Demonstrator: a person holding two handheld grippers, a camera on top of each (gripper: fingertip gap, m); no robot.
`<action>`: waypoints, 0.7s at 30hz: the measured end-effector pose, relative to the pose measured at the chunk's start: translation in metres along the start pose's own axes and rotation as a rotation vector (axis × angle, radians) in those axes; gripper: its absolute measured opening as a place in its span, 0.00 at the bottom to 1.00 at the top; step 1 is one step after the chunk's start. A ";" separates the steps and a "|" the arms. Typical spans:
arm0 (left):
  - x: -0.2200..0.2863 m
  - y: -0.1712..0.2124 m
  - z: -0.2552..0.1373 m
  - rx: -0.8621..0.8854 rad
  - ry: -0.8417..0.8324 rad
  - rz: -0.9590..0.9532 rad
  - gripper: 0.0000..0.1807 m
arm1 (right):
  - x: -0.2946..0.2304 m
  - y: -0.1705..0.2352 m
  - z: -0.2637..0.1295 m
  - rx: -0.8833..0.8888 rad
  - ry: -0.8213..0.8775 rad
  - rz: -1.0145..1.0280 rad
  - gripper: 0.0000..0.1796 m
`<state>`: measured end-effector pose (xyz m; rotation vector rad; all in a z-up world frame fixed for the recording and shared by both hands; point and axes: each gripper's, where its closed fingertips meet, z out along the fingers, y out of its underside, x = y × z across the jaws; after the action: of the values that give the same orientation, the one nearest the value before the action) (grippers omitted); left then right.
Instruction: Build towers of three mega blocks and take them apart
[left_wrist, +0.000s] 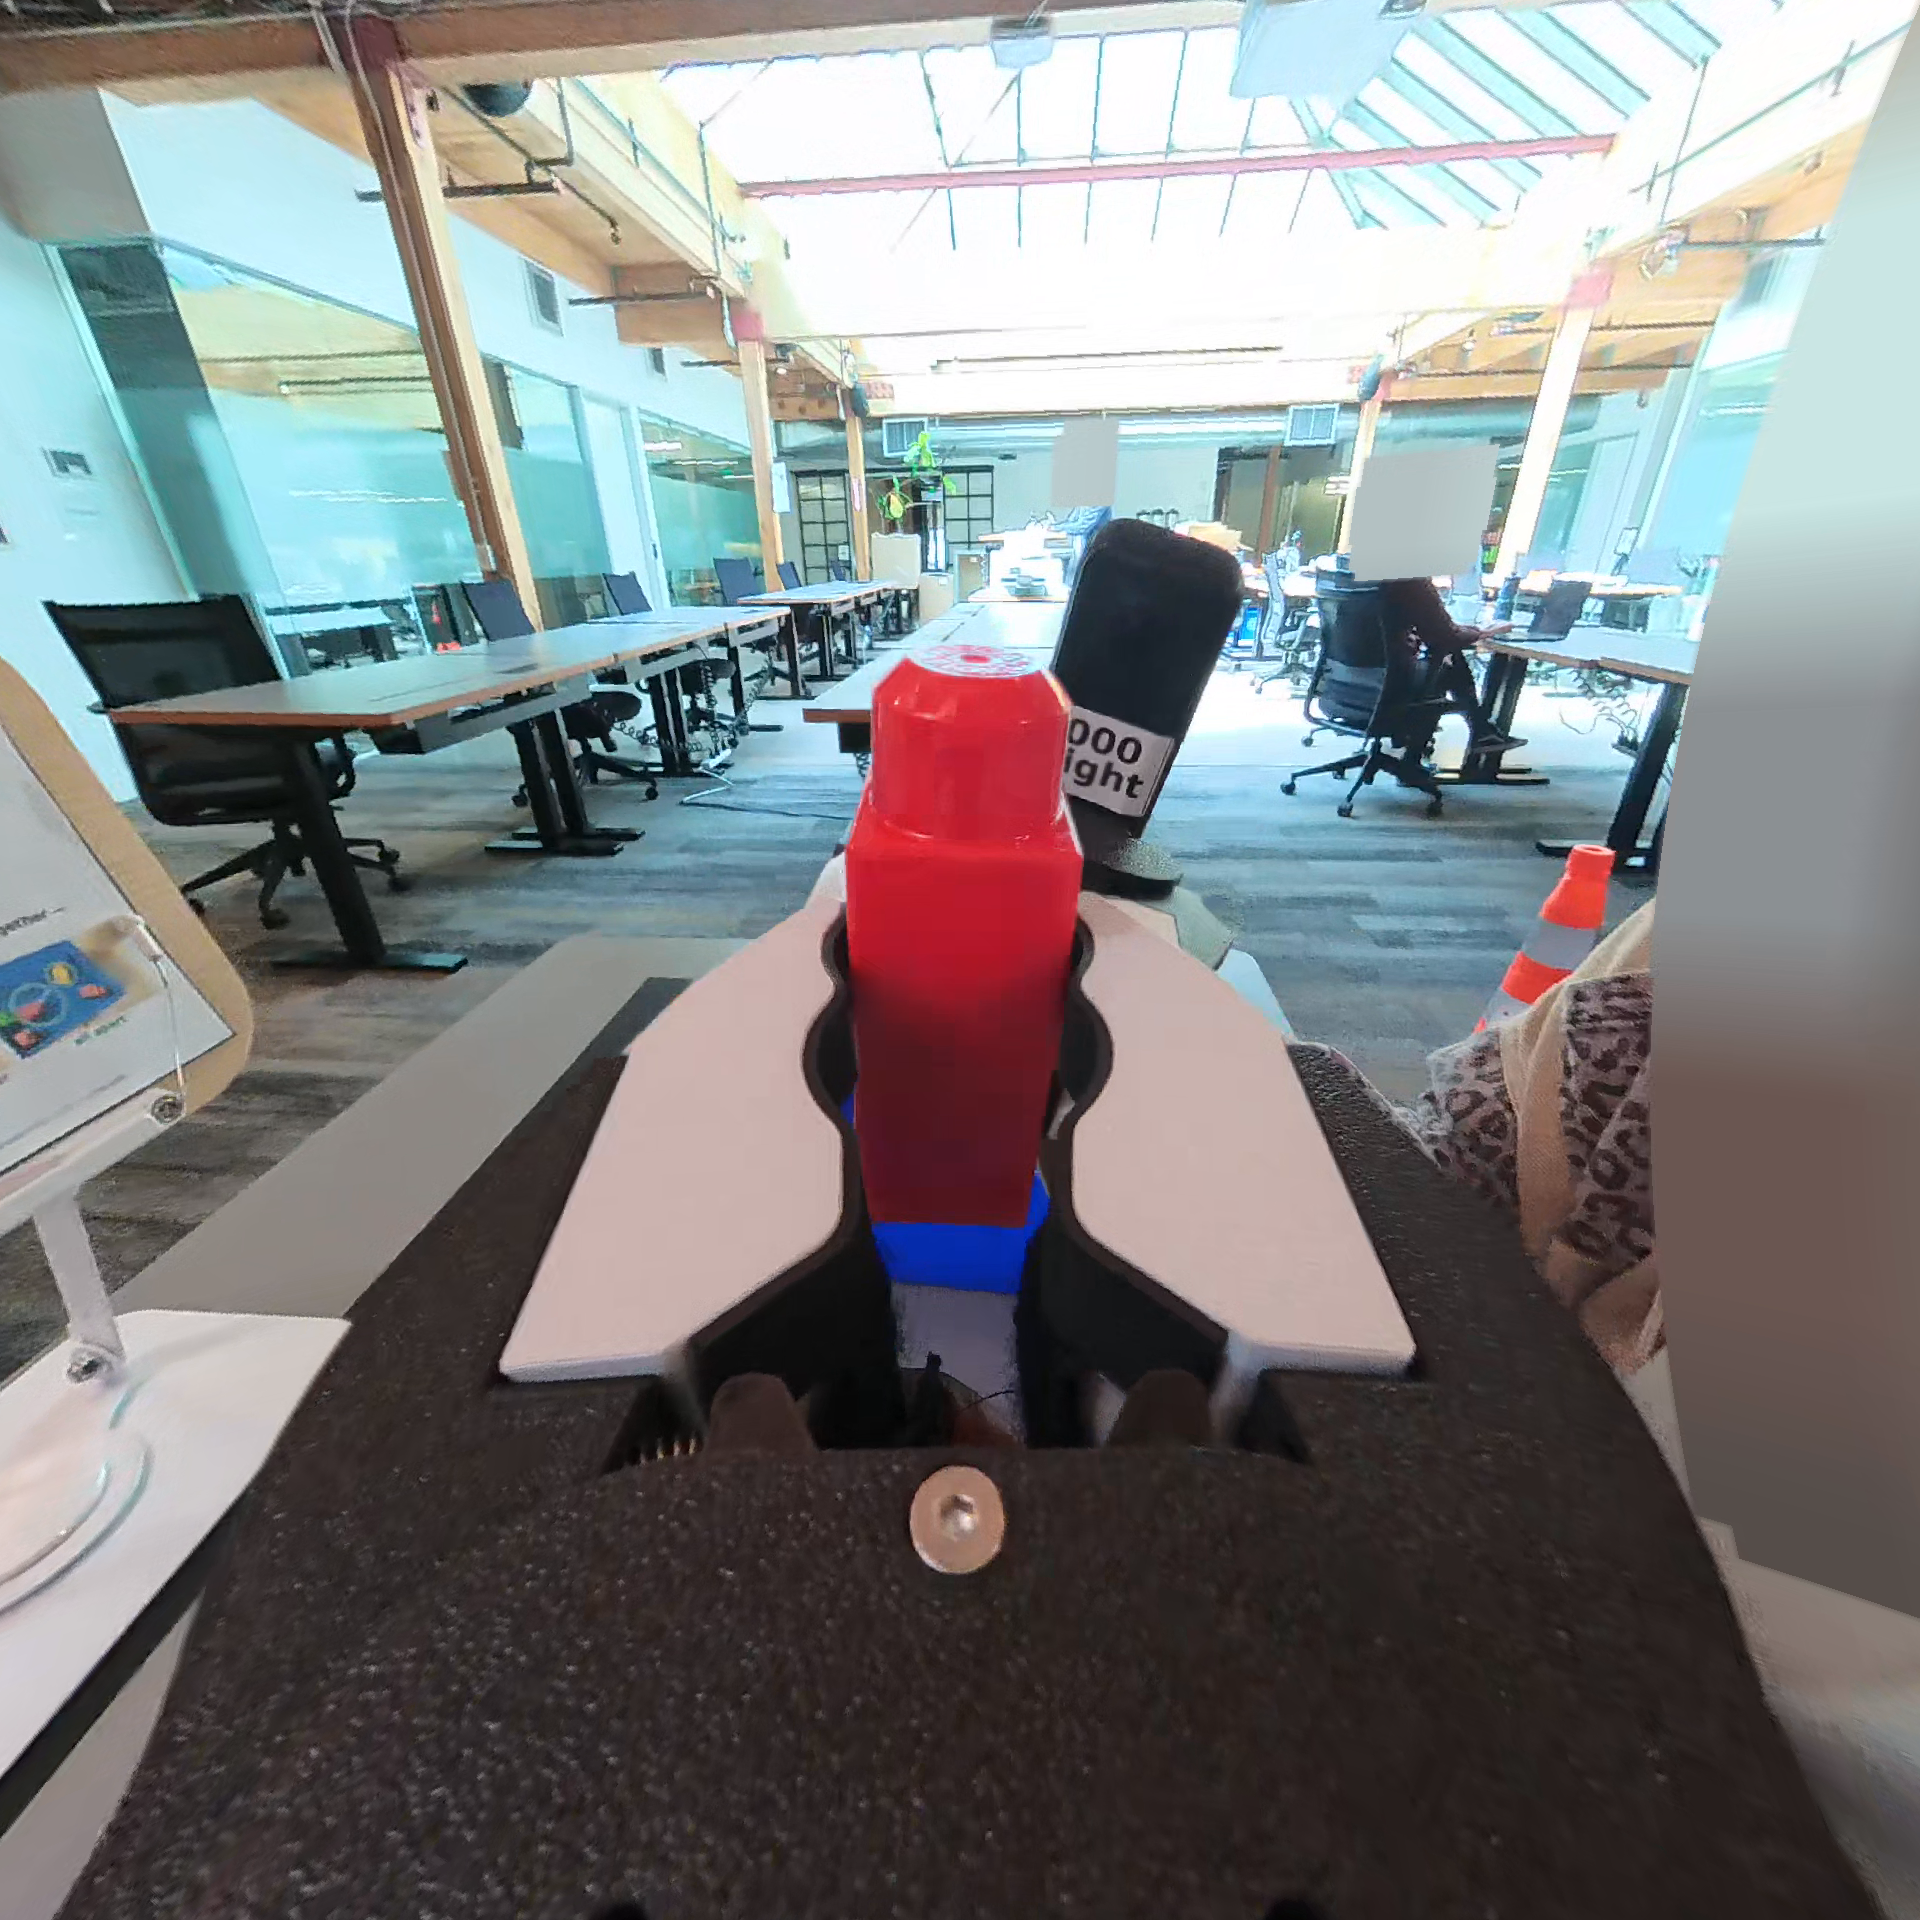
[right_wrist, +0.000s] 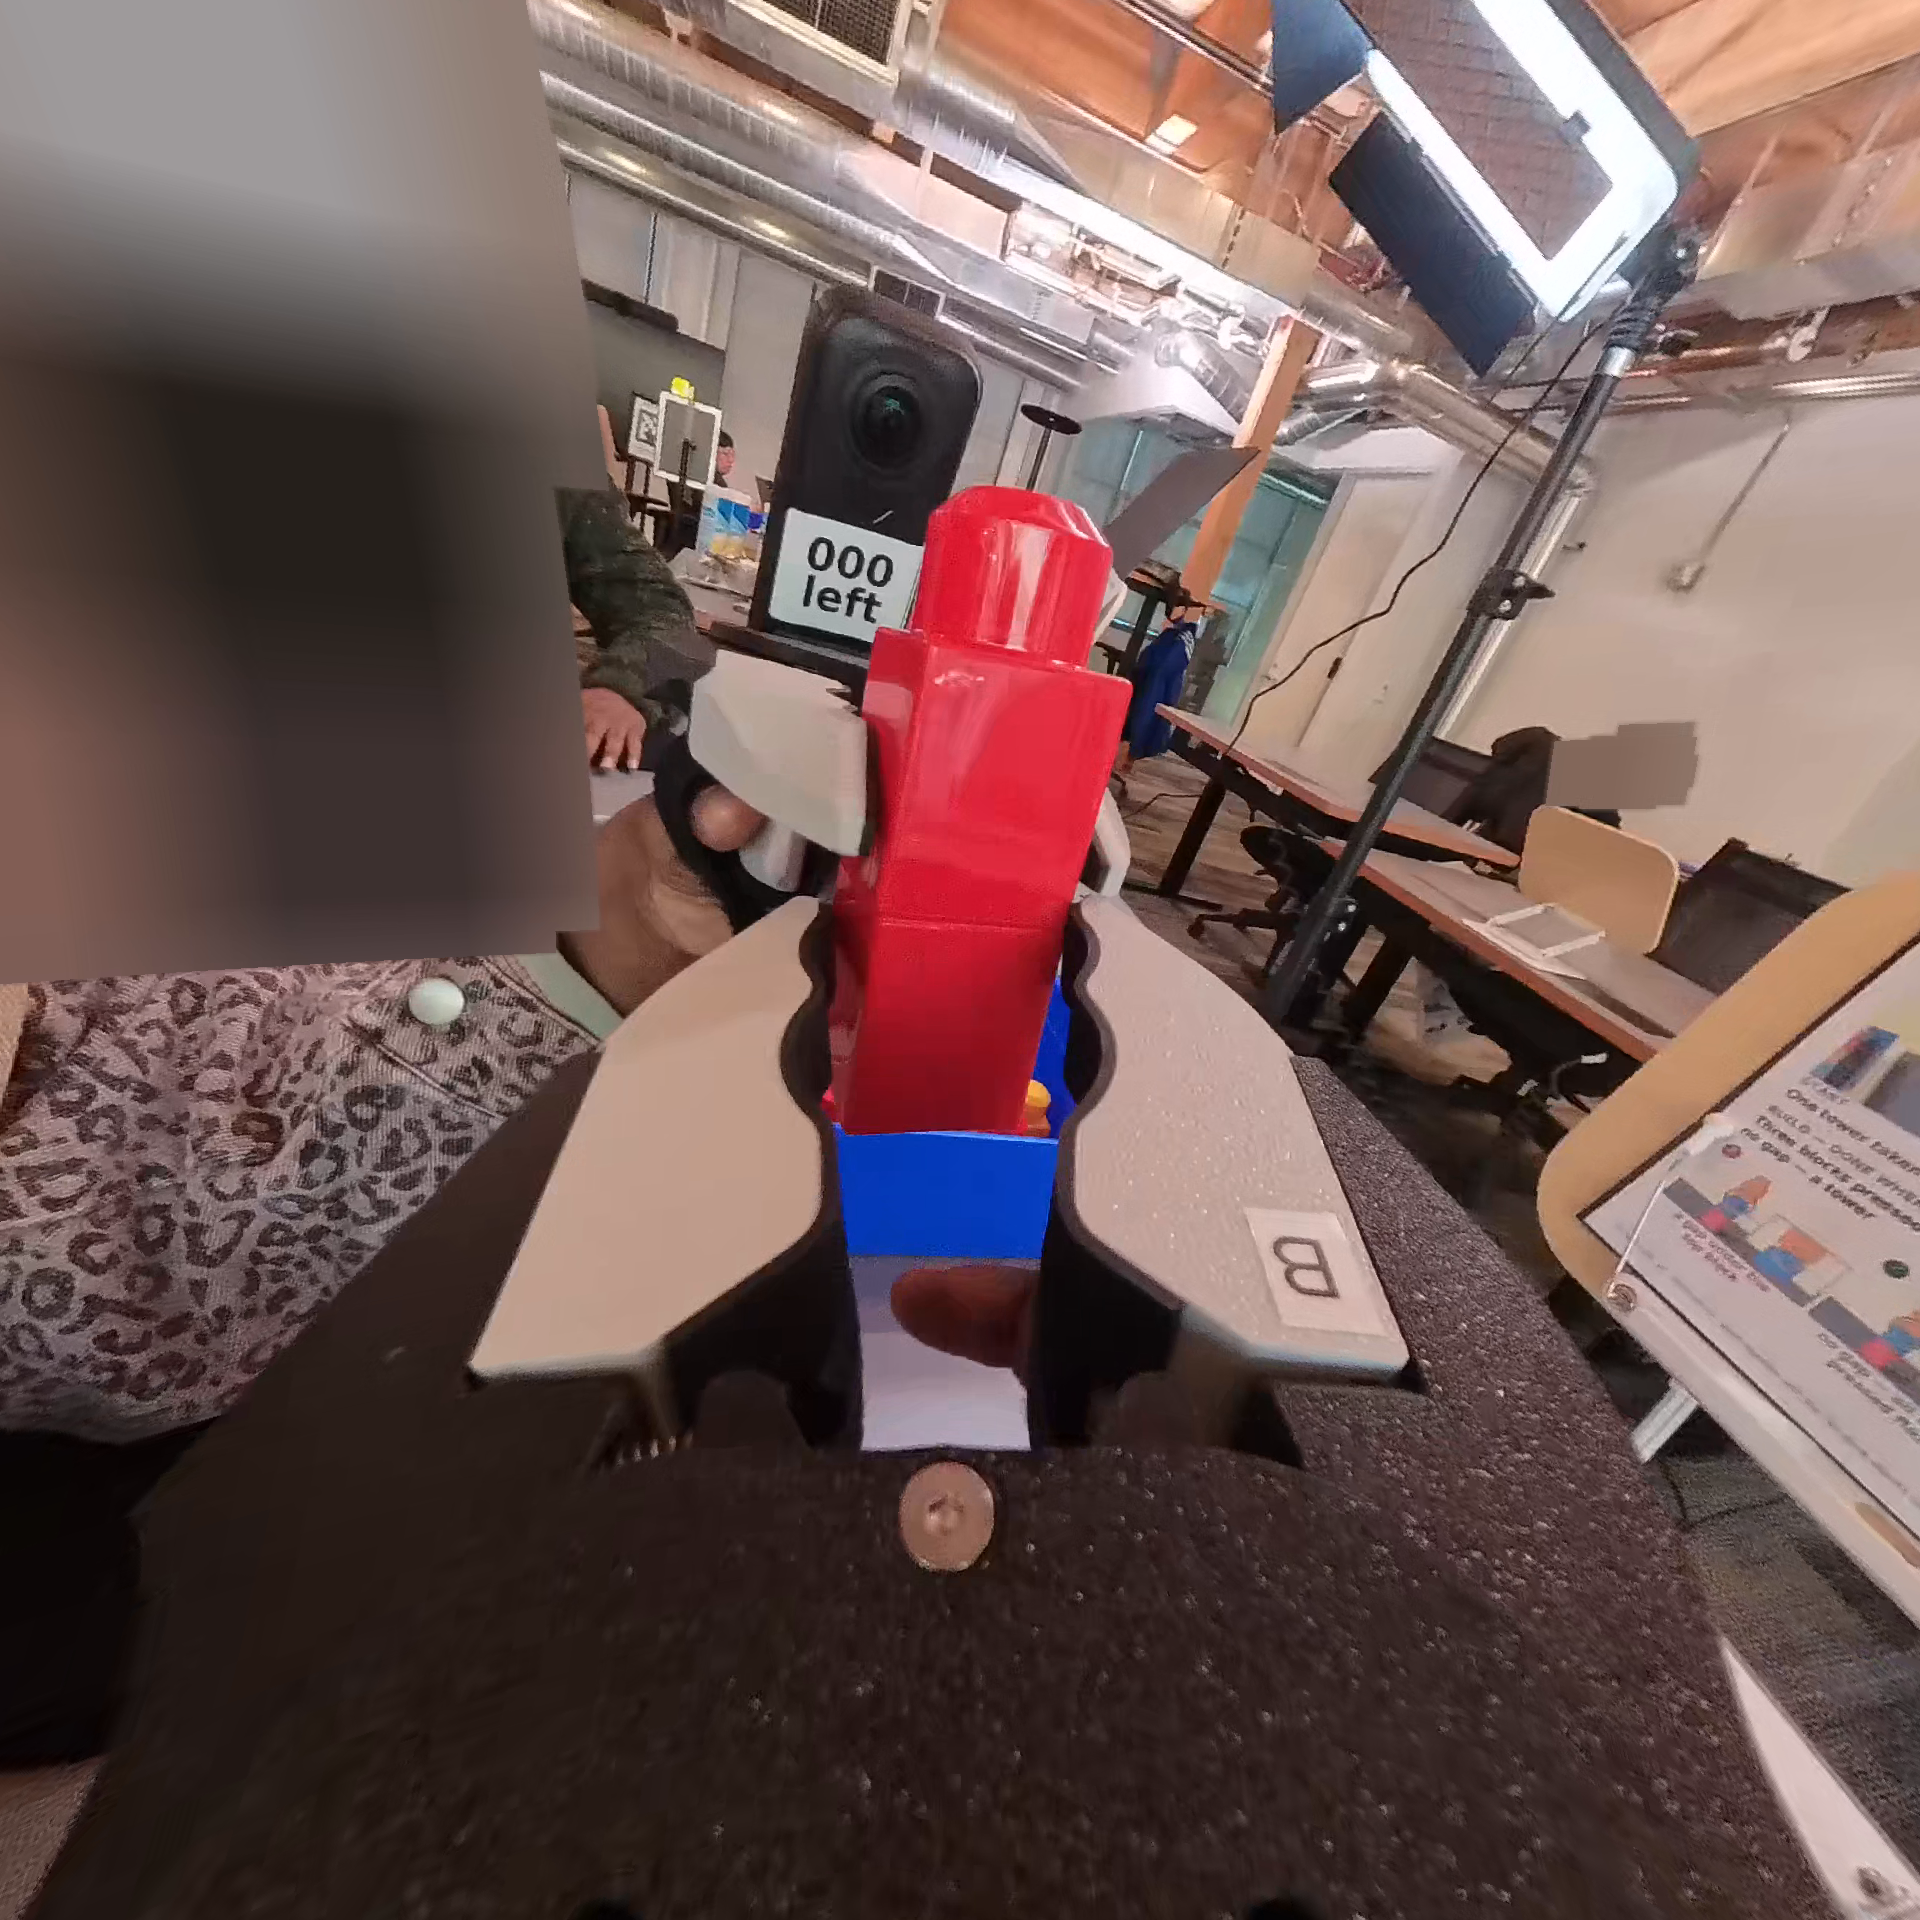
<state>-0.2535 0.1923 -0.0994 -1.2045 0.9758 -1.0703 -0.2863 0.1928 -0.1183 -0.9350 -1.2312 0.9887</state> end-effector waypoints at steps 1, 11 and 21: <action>-0.001 0.000 -0.001 -0.008 -0.007 0.003 0.21 | 0.001 -0.001 -0.002 0.006 0.001 -0.005 0.22; -0.119 0.062 -0.250 -0.543 -1.169 -0.014 0.31 | 0.041 -0.013 -0.044 0.054 0.206 -0.076 0.20; -0.149 0.170 -0.354 -0.760 -1.406 -0.411 0.23 | 0.046 -0.007 -0.042 0.026 0.235 -0.088 0.20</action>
<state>-0.6116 0.2658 -0.3065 -2.3102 -0.0582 0.1160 -0.2409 0.2326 -0.1024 -0.9398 -1.0500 0.7992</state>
